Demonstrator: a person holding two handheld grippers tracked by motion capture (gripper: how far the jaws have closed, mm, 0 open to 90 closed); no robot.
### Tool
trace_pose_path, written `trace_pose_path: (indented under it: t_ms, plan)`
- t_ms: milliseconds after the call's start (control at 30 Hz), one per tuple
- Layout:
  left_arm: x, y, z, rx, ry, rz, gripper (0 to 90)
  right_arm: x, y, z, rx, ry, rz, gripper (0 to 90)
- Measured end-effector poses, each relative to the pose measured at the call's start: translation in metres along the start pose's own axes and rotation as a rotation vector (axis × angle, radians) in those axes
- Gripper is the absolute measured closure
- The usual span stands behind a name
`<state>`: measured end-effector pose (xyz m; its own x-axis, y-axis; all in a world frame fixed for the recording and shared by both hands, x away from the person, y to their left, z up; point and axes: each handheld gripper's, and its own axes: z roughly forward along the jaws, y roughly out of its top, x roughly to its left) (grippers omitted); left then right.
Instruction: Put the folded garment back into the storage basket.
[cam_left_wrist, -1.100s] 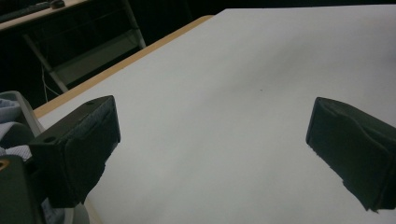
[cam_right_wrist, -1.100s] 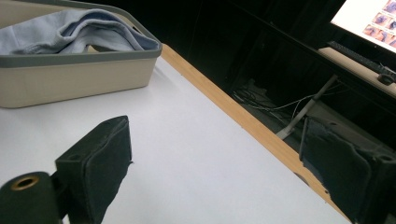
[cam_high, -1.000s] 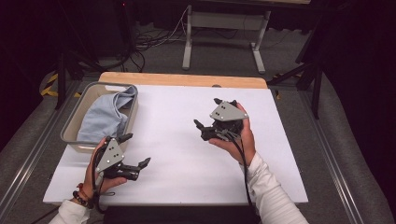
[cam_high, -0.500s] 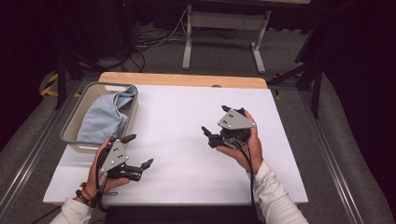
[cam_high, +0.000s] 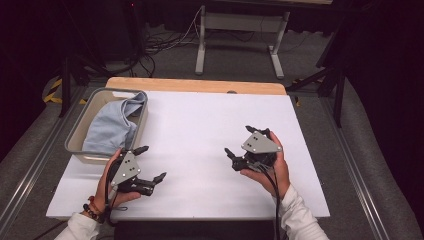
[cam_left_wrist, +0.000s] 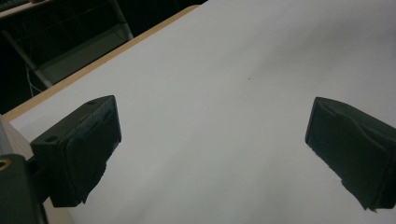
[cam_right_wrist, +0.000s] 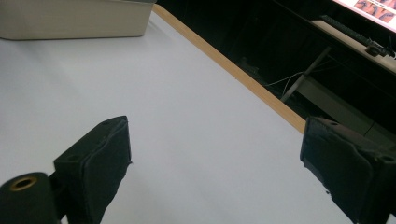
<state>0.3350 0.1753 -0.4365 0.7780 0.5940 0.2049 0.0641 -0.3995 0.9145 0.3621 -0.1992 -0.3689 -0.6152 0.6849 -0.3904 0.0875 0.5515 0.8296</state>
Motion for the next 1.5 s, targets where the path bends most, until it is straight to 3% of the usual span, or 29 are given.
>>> trace_pose_path:
  t_ms: [200,867,1200,1500]
  plan:
    - [-0.001,-0.001,0.002,0.012,-0.009,0.007,4.4,-0.001,-0.016,-0.005,-0.014,0.031,0.022,9.0]
    - [-0.003,-0.005,0.011,0.040,-0.032,0.007,4.6,0.005,-0.060,-0.021,-0.011,0.059,0.047,9.0]
    - [-0.005,-0.008,0.014,0.061,-0.032,0.005,4.7,0.009,-0.091,-0.033,-0.007,0.042,0.045,9.1]
    - [-0.006,-0.012,0.015,0.071,-0.032,-0.004,4.6,0.014,-0.110,-0.036,-0.005,0.048,0.080,8.1]
